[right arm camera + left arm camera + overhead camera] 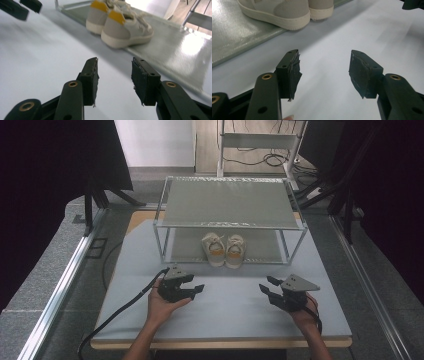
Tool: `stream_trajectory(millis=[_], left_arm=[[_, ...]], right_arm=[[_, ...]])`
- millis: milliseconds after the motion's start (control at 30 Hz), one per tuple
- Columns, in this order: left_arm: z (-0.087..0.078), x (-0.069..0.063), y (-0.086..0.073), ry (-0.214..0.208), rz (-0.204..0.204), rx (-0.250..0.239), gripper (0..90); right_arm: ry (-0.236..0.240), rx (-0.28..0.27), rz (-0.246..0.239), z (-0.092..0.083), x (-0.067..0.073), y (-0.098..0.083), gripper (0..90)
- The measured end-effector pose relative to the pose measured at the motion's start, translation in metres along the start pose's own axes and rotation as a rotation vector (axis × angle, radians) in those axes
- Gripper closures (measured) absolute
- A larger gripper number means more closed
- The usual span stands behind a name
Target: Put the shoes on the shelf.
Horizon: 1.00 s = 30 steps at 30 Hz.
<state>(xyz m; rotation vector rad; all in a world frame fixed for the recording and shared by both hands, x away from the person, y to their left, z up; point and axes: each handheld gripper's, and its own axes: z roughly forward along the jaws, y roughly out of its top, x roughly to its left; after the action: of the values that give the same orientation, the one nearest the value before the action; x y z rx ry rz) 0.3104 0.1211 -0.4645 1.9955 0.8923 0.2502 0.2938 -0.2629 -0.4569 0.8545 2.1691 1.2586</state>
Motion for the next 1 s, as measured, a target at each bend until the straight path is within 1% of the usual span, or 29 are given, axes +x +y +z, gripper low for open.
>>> stream_trajectory(millis=[100,267,333,367,500,533,633,667,733,833,1000], left_arm=[[-0.004,-0.002,-0.005,-0.005,-0.005,0.009,41.4],[-0.013,-0.003,-0.017,-0.004,-0.01,0.011,41.0],[-0.016,-0.003,-0.021,-0.005,-0.013,0.015,41.0],[-0.017,-0.003,-0.024,0.002,-0.011,0.025,40.9],[-0.024,-0.002,-0.033,0.003,-0.021,0.028,40.5],[-0.025,-0.002,-0.035,0.013,-0.013,0.035,40.2],[-0.029,0.0,-0.042,0.007,-0.03,0.032,40.0],[-0.029,0.002,-0.043,0.011,-0.037,0.032,40.0],[-0.03,0.002,-0.043,0.027,-0.035,0.039,39.6],[-0.033,0.001,-0.042,0.016,-0.043,0.021,39.6],[-0.033,0.001,-0.041,0.017,-0.052,0.017,39.6]], right_arm=[[-0.002,0.014,0.007,-0.006,-0.001,-0.007,55.8],[-0.002,0.017,0.014,-0.012,-0.002,-0.011,54.5],[-0.003,0.024,0.003,-0.014,0.0,-0.013,53.8],[-0.003,0.029,0.001,-0.015,0.001,-0.013,53.7],[-0.002,0.041,-0.01,-0.021,0.005,-0.021,53.1],[-0.002,0.045,-0.012,-0.022,0.006,-0.023,52.8],[0.012,0.068,-0.008,-0.025,0.01,-0.03,51.2],[0.015,0.076,-0.005,-0.025,0.011,-0.032,50.8],[0.027,0.088,0.004,-0.024,0.011,-0.034,50.2],[0.036,0.093,0.006,-0.021,0.01,-0.035,49.5],[0.051,0.101,-0.008,-0.017,0.011,-0.036,49.0]])
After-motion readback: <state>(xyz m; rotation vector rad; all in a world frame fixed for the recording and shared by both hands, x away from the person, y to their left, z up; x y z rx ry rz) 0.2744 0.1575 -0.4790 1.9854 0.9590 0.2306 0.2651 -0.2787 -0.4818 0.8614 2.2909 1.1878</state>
